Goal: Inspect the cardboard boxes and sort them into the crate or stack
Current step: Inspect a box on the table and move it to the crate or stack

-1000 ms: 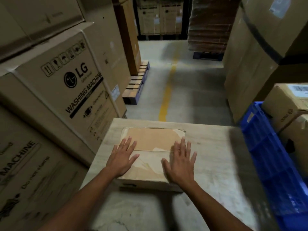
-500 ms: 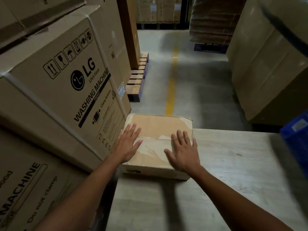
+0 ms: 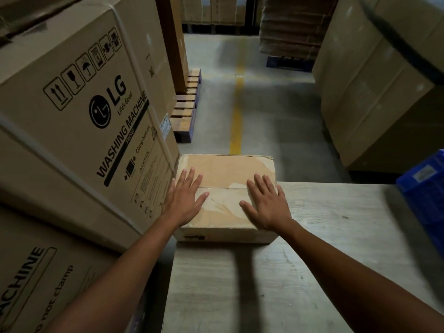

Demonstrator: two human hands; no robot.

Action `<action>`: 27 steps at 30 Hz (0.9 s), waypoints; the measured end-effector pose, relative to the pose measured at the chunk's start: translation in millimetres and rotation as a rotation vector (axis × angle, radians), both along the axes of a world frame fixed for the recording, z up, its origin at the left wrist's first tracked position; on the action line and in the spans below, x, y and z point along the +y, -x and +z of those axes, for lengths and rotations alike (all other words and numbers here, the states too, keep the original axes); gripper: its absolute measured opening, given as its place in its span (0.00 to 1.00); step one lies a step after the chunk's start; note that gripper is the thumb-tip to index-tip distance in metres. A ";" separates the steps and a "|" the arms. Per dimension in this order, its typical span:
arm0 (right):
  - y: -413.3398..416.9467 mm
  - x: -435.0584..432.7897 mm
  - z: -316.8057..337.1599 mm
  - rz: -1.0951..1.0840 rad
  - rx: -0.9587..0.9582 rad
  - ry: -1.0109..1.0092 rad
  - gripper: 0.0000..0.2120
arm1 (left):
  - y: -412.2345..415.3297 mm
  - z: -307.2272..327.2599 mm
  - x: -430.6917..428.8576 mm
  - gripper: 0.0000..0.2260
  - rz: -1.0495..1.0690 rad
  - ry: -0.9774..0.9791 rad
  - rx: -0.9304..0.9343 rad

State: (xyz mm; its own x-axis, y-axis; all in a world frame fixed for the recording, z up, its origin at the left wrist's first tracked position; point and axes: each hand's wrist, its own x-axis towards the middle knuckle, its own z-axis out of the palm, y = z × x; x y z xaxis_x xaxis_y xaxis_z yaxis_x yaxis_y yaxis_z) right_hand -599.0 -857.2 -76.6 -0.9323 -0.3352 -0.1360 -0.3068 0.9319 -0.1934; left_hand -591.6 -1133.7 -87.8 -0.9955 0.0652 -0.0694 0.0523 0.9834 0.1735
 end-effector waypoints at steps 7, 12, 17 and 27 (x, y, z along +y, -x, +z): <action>-6.8 9.6 20.8 -0.046 -0.097 -0.008 0.38 | -9.0 19.5 16.7 0.30 -0.039 -0.012 -0.055; -46.3 24.8 71.4 -0.111 0.147 0.105 0.38 | -21.9 62.7 67.3 0.33 -0.141 -0.052 0.127; -119.5 87.9 127.2 -0.210 0.368 0.260 0.37 | -63.5 137.9 161.6 0.32 -0.384 -0.192 0.407; -378.8 284.3 177.6 -0.618 0.699 0.318 0.37 | -260.8 205.2 399.7 0.30 -0.869 -0.459 0.514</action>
